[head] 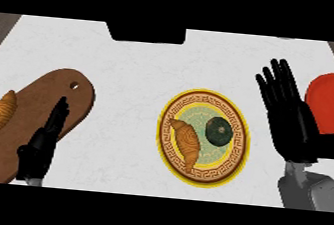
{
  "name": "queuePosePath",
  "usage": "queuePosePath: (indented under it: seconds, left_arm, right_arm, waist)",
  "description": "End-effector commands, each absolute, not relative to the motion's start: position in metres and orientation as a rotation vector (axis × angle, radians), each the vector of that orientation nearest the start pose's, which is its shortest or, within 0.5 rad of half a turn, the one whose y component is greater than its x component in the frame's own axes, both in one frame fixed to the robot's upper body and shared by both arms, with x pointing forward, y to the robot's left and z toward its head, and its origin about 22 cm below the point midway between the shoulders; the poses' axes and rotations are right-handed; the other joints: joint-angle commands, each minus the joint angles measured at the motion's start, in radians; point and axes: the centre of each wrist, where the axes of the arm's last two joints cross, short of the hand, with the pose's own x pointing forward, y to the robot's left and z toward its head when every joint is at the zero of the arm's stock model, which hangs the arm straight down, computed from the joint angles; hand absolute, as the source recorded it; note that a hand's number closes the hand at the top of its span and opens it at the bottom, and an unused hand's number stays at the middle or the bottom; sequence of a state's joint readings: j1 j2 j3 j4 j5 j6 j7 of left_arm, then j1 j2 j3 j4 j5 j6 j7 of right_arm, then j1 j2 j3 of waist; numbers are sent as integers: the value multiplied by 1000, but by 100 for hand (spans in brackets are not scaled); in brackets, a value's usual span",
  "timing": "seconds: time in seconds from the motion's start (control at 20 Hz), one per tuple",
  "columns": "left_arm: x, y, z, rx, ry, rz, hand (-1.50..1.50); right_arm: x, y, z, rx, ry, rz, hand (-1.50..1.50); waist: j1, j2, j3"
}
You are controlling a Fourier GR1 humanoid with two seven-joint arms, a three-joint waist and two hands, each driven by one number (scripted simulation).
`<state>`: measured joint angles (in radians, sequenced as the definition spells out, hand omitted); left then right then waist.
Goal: Pick the squash from the plate and place it in the bowl
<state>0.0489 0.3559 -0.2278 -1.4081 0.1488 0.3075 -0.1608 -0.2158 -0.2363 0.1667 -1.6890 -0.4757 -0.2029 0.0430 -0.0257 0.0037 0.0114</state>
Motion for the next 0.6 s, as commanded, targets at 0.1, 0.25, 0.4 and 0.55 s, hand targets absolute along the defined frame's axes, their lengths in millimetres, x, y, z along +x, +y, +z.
queuePosePath:
  seconds: [0.1, 0.25, 0.4, 0.55]
  left_arm:
    - [255, 292, 17, 137, -1644, -68, 0]
    - [264, 280, 45, -14, -1763, 19, 0]
    - [262, 272, 35, -21, -1716, 40, 0]
    - [275, 289, 60, -89, -1711, 30, 0]
  right_arm:
    - [288, -226, 58, 84, -1651, -140, -150]
    - [298, -215, 52, -102, -1587, -159, -150]
    - [274, -290, 7, -662, -1358, -71, -150]
    - [289, -257, 14, -725, -1431, -107, -150]
  waist:
    - [32, -2, -11]
    - [45, -2, -13]
    - [19, 4, -22]
    - [33, -3, -14]
